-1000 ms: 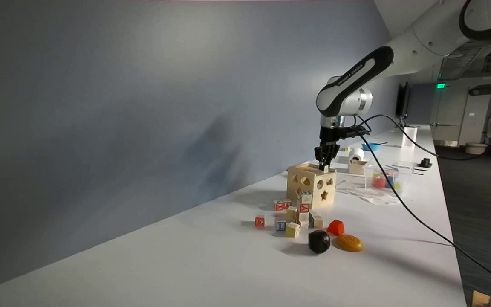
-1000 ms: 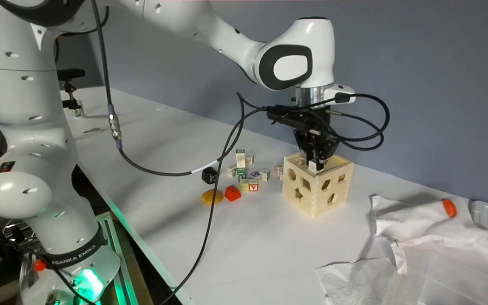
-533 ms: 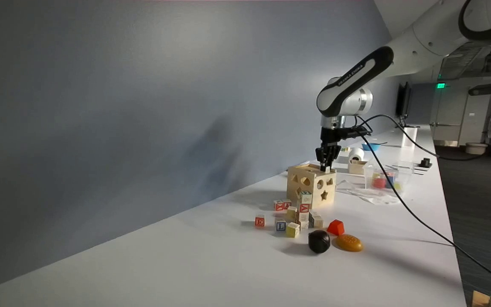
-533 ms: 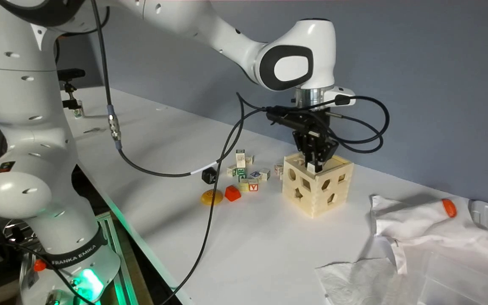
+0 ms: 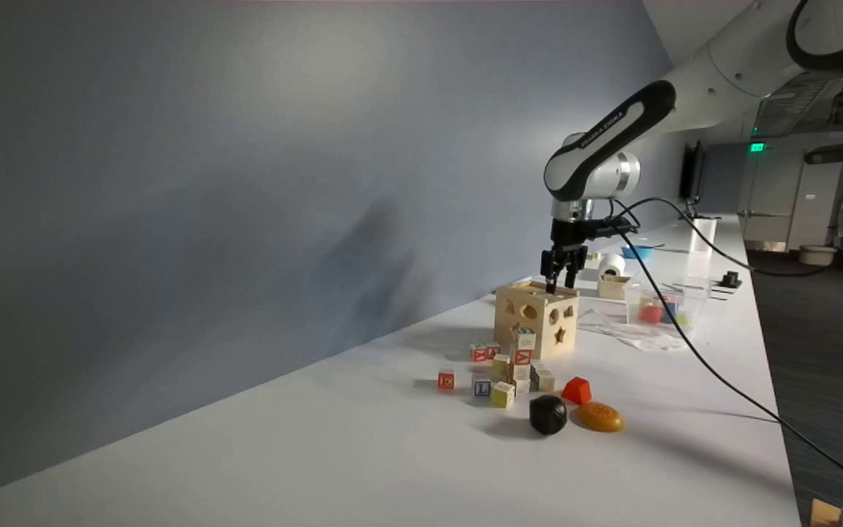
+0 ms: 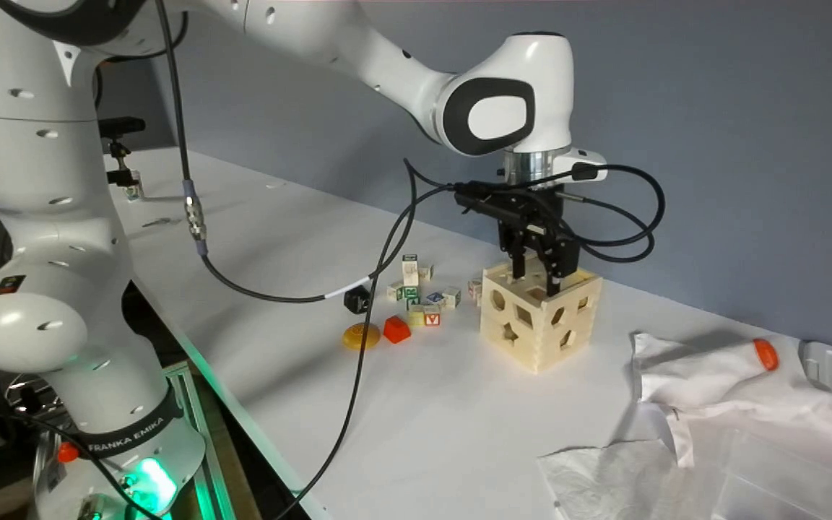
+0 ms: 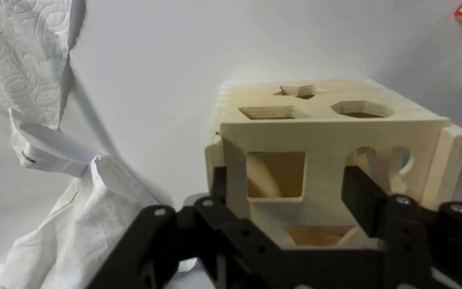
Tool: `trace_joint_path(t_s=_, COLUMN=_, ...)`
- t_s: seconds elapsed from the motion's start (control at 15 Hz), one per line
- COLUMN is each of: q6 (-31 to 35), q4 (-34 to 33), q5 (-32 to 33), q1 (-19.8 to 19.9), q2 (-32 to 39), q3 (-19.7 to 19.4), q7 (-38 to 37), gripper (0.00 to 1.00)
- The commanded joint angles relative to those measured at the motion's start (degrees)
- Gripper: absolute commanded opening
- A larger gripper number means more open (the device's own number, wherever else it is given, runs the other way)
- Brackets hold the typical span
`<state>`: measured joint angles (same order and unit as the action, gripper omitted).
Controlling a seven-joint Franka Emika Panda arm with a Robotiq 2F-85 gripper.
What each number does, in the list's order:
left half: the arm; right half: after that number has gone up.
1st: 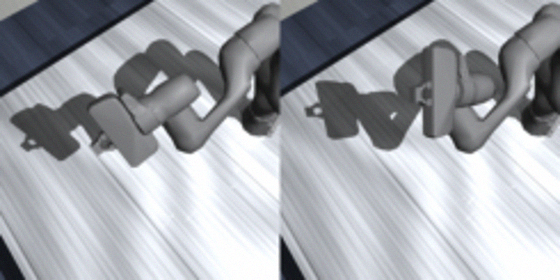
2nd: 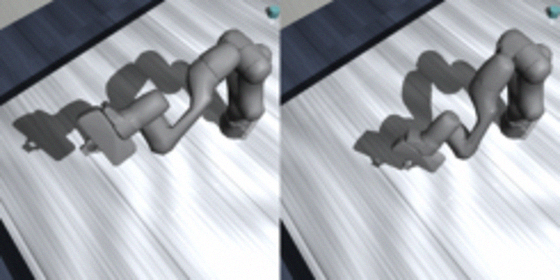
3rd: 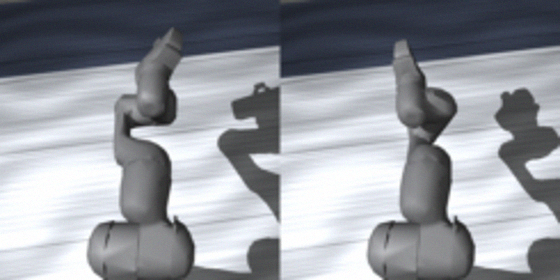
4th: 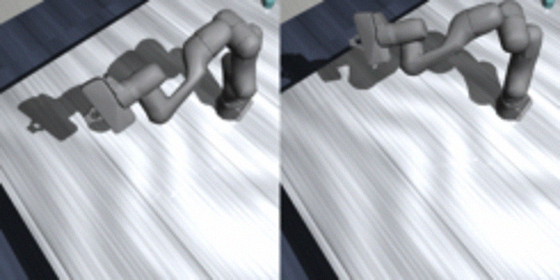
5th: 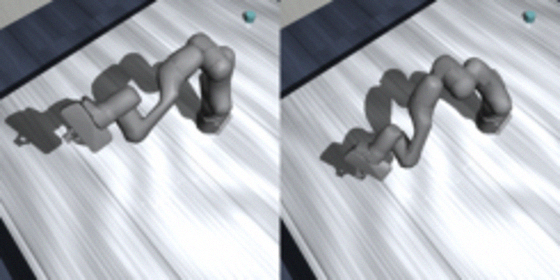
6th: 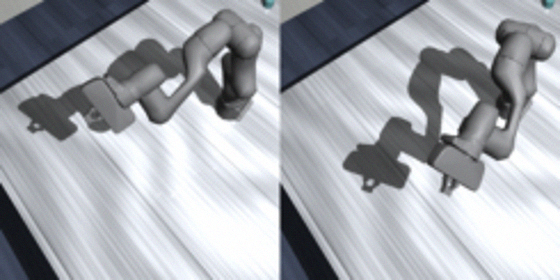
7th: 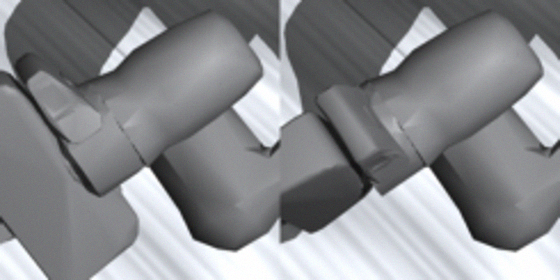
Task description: Put the cube through the square hole of the shape sorting box
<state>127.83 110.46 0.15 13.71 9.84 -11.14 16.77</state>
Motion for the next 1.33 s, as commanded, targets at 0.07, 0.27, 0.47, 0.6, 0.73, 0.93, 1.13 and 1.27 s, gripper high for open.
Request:
trace_joint_path(t_s=0.07, q6=-6.3, q4=-0.5, q5=-1.1, q1=0.0, q2=-2.9, q3=0.4, q7=-0.1, gripper=1.0)
trace_joint_path(t_s=0.27, q6=-16.7, q4=0.6, q5=-1.3, q1=-0.6, q2=-8.1, q3=0.9, q7=1.5, gripper=1.0)
trace_joint_path(t_s=0.47, q6=-26.2, q4=3.6, q5=-0.1, q1=-2.0, q2=-14.5, q3=1.4, q7=2.3, gripper=1.0)
trace_joint_path(t_s=0.6, q6=-27.4, q4=8.6, q5=-0.2, q1=-3.5, q2=-20.1, q3=2.0, q7=4.6, gripper=1.0)
trace_joint_path(t_s=0.73, q6=-31.0, q4=12.2, q5=-0.6, q1=-5.3, q2=-25.2, q3=2.7, q7=6.0, gripper=1.0)
trace_joint_path(t_s=0.93, q6=-36.5, q4=17.0, q5=-0.7, q1=-8.2, q2=-32.5, q3=3.6, q7=7.8, gripper=1.0)
trace_joint_path(t_s=1.13, q6=-35.6, q4=14.6, q5=0.2, q1=-9.3, q2=-29.8, q3=3.1, q7=5.9, gripper=1.0)
trace_joint_path(t_s=1.27, q6=-35.6, q4=14.5, q5=0.2, q1=-9.3, q2=-29.9, q3=2.9, q7=5.8, gripper=1.0)
